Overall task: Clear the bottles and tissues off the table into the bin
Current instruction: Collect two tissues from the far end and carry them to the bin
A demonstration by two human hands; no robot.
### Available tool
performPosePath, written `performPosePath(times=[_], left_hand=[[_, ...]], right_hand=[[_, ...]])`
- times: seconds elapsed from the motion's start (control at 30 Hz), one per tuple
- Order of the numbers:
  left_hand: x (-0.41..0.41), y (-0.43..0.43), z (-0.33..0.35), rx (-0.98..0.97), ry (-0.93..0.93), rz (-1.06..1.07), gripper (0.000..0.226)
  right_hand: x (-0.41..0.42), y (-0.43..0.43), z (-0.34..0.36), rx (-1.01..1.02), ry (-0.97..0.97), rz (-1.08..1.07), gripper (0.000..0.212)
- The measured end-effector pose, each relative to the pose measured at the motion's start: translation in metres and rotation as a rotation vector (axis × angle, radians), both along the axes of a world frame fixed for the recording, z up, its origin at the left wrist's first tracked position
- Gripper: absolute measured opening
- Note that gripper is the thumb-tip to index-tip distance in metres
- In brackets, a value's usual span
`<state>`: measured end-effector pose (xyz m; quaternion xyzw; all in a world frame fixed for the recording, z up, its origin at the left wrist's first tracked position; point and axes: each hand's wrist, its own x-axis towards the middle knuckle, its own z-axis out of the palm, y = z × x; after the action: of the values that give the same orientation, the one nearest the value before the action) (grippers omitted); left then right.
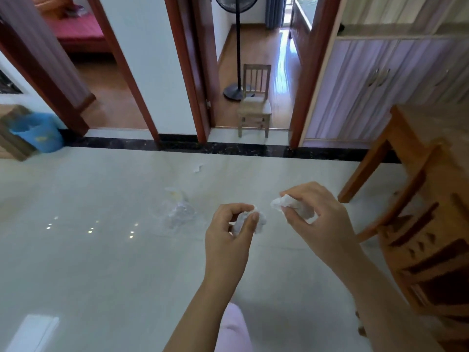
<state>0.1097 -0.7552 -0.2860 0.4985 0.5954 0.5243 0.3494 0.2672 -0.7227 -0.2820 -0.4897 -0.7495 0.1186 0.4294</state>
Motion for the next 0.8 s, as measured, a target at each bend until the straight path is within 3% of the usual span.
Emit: performPosePath(times=[0.4,0.57,0.8], left_hand=[[-0.072,0.233,0.014,0.011,0.004,-0.164,0.013],[-0.057,0.308,0.003,-0.041,-0.024,-0.241,0.012],[0.005,0.441,0.009,0.049,0.072,-0.366,0.015]], right_hand=[[-0.063,0.199,0.015,-0.037,0.004,-0.223,0.020],[-0.049,0.263,0.012,-0.092,0.016,-0.313,0.020],[0.007,0.374,0.011,-0.082,0.012,-0.474,0.019]])
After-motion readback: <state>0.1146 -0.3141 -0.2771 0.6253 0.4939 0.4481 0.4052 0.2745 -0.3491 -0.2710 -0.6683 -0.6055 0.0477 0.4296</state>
